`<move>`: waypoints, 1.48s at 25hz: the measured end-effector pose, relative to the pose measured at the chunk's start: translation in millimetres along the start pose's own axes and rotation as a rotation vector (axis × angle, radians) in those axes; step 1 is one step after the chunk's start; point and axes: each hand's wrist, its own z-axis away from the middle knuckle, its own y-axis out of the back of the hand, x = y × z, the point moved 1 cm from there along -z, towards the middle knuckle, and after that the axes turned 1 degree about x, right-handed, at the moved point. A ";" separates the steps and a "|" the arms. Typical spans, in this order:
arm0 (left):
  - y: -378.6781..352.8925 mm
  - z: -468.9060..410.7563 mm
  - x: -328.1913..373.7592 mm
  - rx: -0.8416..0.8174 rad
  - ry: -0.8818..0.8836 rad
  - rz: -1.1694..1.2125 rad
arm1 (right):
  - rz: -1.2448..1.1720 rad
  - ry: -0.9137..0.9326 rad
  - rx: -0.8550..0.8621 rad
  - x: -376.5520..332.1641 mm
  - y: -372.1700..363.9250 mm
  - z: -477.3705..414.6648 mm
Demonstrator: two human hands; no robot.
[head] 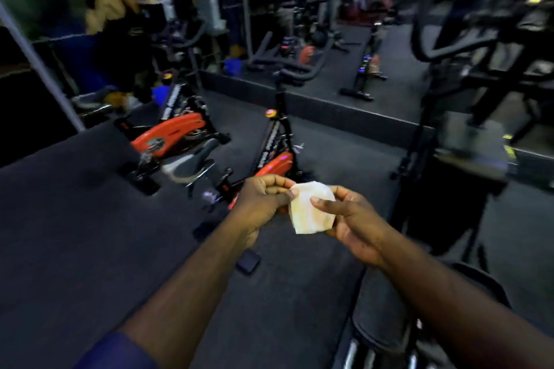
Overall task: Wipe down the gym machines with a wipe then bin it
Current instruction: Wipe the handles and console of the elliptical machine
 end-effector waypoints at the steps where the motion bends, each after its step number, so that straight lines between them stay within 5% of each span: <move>1: -20.7 -27.3 5.4 -0.096 -0.009 -0.006 | -0.036 0.014 0.037 -10.2 16.7 -5.2; 12: -220.6 -274.9 83.2 -0.548 -0.098 -0.263 | -0.223 0.332 0.482 -127.4 201.9 -123.1; 25: -418.8 -514.2 161.2 -0.898 -0.221 -0.138 | -0.259 0.562 0.879 -283.0 342.4 -241.4; 32: -538.5 -598.3 202.1 -0.716 -0.329 0.015 | -0.135 0.573 1.201 -367.3 450.2 -272.1; 37: -618.4 -640.6 212.0 -0.555 -0.366 0.127 | 0.311 0.646 1.357 -443.6 542.1 -295.1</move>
